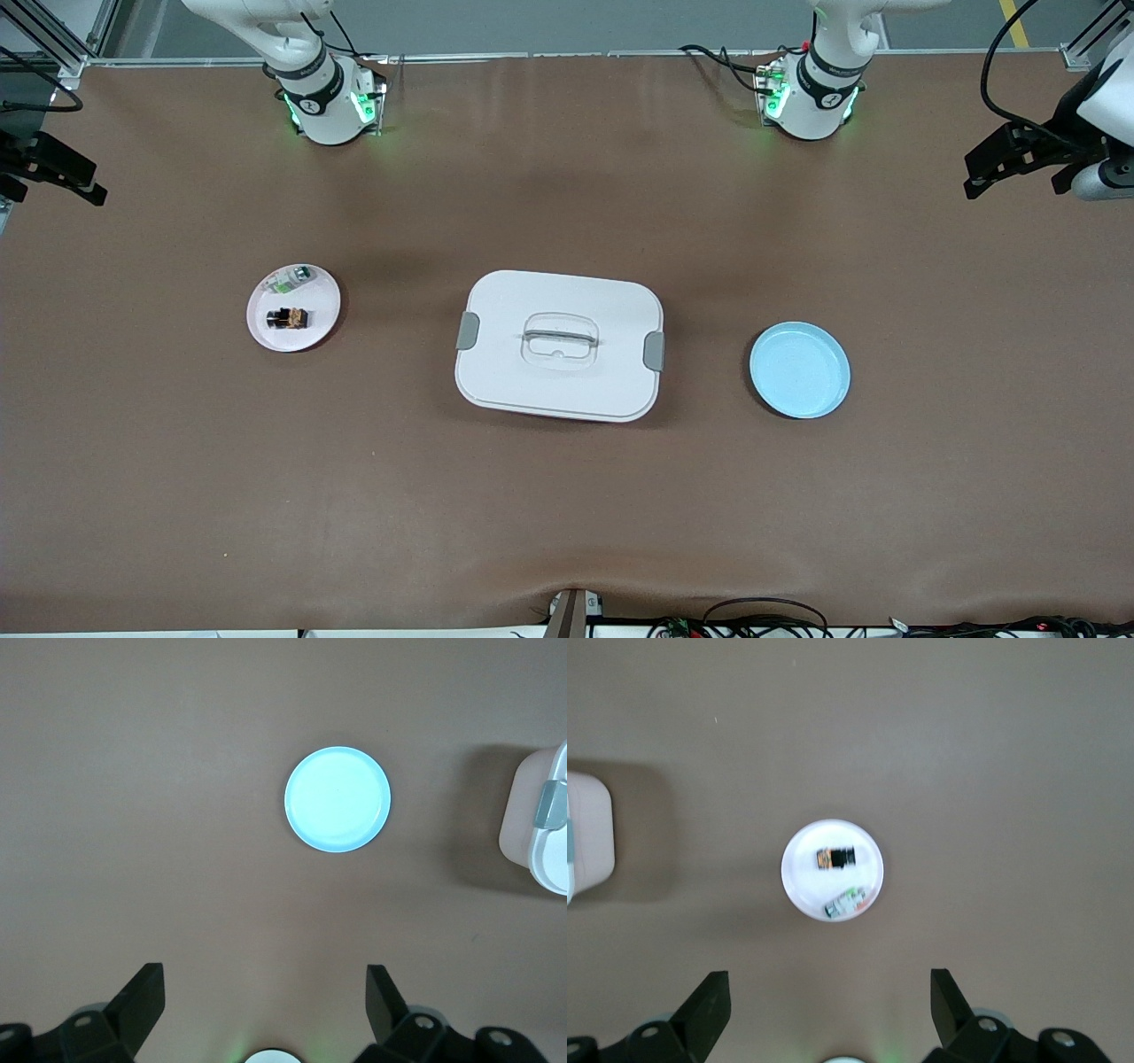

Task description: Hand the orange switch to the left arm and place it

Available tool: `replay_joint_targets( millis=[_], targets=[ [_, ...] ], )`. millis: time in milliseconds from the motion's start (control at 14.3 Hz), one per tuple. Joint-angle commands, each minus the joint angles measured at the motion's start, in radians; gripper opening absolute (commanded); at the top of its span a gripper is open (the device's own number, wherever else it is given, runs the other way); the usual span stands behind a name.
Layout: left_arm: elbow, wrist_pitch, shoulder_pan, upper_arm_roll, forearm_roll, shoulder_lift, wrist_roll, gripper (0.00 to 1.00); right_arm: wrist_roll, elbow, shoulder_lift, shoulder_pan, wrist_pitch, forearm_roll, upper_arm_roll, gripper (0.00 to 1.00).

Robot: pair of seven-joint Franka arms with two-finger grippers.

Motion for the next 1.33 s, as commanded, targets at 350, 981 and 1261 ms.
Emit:
replay_joint_targets(
  millis=[350,981,1261],
  targets=[
    [0.015,-0.021,0.004,-0.002,-0.003,0.003,0.0,1.0,-0.009,0.027,0.027,-0.006,-0.051,-0.001,0.007,1.0],
    [0.016,-0.021,0.009,0.005,-0.003,0.005,-0.003,1.0,-0.009,0.027,0.028,0.002,-0.051,0.001,0.01,1.0],
    [0.008,-0.041,0.005,-0.002,-0.002,0.003,-0.003,1.0,-0.009,0.03,0.028,0.002,-0.048,0.002,0.01,1.0]
  ],
)
